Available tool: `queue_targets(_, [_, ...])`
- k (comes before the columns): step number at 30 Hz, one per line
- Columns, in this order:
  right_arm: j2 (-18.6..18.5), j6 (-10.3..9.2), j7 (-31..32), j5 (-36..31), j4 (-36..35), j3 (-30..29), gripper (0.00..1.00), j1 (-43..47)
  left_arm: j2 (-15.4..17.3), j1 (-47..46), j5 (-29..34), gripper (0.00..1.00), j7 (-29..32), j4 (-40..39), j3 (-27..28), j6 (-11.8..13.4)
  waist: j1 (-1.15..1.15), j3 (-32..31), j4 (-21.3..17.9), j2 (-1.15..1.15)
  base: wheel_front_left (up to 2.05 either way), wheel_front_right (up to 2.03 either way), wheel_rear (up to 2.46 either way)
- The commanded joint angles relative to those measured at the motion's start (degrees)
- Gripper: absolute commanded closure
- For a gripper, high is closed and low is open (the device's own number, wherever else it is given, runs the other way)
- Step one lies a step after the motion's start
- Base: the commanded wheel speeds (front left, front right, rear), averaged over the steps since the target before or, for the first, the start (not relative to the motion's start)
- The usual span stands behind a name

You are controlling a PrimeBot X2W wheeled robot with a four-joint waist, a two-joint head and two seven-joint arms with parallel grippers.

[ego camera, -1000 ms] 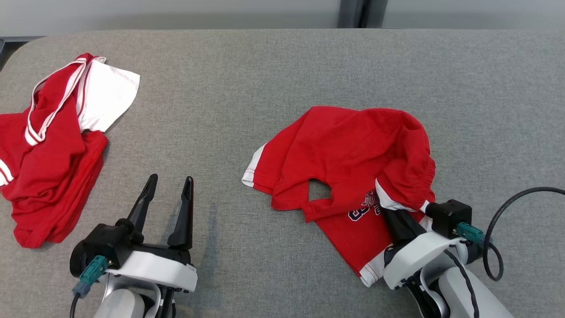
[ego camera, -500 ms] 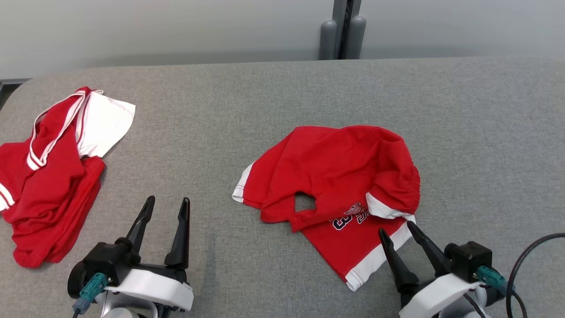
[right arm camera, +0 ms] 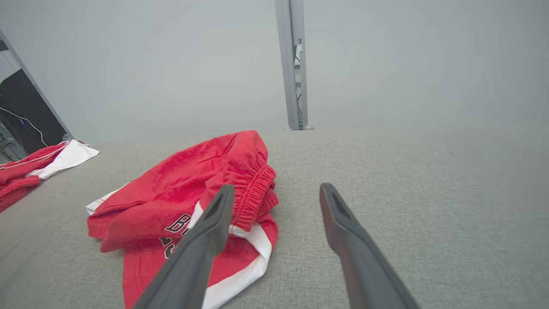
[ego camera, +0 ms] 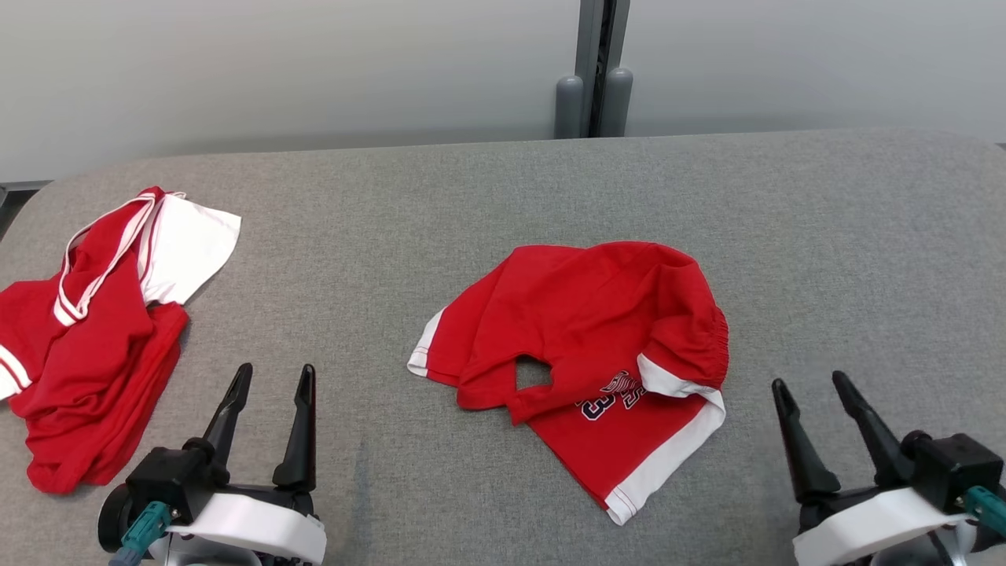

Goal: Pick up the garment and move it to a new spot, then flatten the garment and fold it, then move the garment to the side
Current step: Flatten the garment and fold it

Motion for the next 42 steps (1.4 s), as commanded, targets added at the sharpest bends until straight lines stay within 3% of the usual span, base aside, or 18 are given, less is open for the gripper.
queue_targets(1, [0.00,-0.01,0.05,-0.25,-0.90,-1.02,0.00,-0.78,0.57,0.89,-0.19,0.00,0.06,-0.27,0.26,0.26,0.00,-0.19,0.02,0.00,0.00,0.00,0.00])
queue_targets(11, [-1.79,-0.01,0.53,-0.94,-2.47,-3.81,0.00,-3.49,1.26,1.63,-0.23,0.00,1.08,-1.45,-0.37,0.57,0.00,-1.08,0.70,0.00,0.00,0.00,0.00])
queue_targets(28, [-1.86,-0.01,0.85,-0.81,-1.75,-2.61,0.00,-4.03,1.82,1.54,-0.68,0.00,1.41,-2.49,-0.97,1.09,0.00,-0.73,1.27,0.00,0.00,0.00,0.00])
queue_targets(42, [-3.95,-0.01,0.82,3.62,9.08,5.32,0.00,-5.78,1.12,-0.88,-0.82,0.00,0.85,-1.99,-1.61,0.76,0.00,2.18,3.04,0.00,0.00,0.00,0.00])
